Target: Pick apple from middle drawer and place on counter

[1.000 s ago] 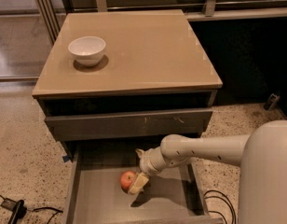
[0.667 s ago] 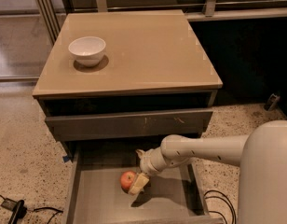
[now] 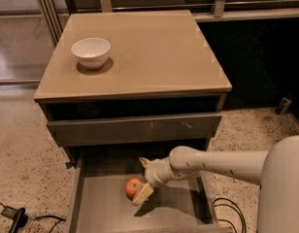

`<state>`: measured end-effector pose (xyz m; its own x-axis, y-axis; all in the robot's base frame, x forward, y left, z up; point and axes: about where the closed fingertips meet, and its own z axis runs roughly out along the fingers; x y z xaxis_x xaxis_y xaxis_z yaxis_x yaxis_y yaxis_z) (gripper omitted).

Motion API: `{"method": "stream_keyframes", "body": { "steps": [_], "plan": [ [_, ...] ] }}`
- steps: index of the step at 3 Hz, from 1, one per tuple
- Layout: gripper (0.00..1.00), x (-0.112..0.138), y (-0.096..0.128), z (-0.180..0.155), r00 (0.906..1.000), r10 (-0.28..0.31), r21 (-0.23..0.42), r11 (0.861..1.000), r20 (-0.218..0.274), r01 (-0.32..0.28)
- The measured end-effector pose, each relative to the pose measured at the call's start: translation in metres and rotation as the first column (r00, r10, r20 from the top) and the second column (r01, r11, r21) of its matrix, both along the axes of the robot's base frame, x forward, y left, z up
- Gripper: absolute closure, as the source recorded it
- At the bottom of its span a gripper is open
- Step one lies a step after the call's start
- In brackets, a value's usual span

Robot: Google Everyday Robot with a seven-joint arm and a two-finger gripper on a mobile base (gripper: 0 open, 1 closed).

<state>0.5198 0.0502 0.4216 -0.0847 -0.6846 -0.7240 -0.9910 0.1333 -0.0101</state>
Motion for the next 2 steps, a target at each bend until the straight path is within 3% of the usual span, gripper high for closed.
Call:
{"method": "stream_keyframes", "body": {
  "steps": [2],
  "plan": [
    [0.0, -0.038, 0.022, -0.018, 0.9972, 0.074, 0.044, 0.996, 0.008, -0.075]
  ]
}}
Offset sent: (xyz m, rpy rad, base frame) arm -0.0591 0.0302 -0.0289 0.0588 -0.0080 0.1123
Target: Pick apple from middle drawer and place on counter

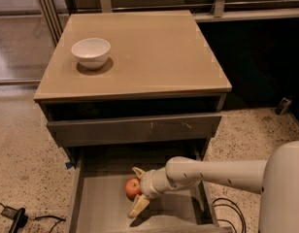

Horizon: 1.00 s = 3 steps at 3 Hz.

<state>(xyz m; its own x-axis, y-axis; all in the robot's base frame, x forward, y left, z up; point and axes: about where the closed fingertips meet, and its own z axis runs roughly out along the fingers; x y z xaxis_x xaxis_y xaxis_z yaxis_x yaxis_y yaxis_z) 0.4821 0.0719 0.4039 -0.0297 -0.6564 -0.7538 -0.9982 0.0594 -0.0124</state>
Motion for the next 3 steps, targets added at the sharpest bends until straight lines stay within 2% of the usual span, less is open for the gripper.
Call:
{"method": "stream_keyframes", "body": {
  "steps": [1, 2, 3],
  "plan": [
    [0.0, -0.0101, 0.0117, -0.0172, 0.9997, 0.022, 0.016, 1.0, 0.008, -0.023],
    [0.13, -0.0124, 0.0138, -0.021, 0.9996, 0.026, 0.019, 0.999, 0.007, -0.026],
    [0.45, -0.0125, 0.0138, -0.021, 0.9996, 0.026, 0.019, 0.999, 0.007, -0.026]
  ]
}}
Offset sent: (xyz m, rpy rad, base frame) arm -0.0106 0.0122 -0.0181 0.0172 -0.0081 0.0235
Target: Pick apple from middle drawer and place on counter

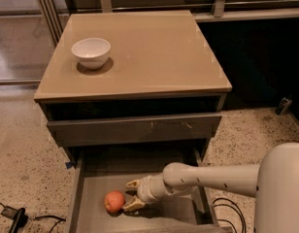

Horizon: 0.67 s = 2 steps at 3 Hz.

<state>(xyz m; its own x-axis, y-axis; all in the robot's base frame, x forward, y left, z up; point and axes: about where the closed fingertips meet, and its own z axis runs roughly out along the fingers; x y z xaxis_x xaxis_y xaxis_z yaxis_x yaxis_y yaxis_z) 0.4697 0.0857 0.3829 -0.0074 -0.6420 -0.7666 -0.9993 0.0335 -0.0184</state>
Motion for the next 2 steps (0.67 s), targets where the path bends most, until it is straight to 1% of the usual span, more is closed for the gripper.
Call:
{"method": "stream_keyframes", "body": {
  "steps": [2],
  "plan": [
    [0.91, 0.0, 0.0, 0.0, 1.0, 0.0, 0.0, 1.0, 0.0, 0.0]
  ]
}}
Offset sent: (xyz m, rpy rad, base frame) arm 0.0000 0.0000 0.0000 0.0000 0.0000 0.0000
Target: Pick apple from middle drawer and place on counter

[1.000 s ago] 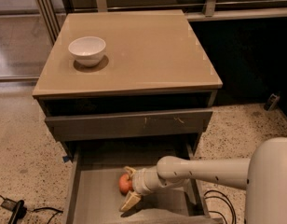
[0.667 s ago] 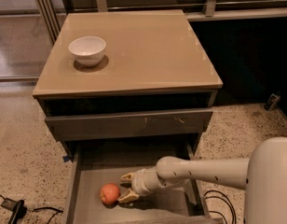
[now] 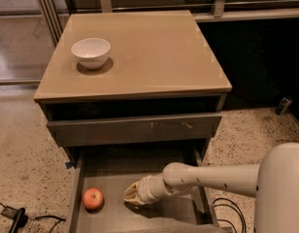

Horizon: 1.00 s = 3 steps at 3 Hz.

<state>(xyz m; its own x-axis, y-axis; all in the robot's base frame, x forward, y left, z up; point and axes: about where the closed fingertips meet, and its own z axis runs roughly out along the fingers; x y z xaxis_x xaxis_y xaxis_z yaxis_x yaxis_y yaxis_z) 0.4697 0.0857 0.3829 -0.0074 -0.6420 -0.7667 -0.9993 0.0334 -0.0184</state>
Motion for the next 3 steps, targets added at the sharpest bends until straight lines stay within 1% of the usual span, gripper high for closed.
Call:
{"method": "stream_keyframes", "body": {
  "steps": [1, 2, 3],
  "plan": [
    [0.89, 0.0, 0.0, 0.0, 1.0, 0.0, 0.0, 1.0, 0.0, 0.0],
    [0.66, -0.0001, 0.0001, 0.0, 1.0, 0.0, 0.0, 1.0, 0.0, 0.0],
    [0.35, -0.0004, 0.0005, 0.0, 1.0, 0.001, 0.001, 1.0, 0.0, -0.001]
  ]
}}
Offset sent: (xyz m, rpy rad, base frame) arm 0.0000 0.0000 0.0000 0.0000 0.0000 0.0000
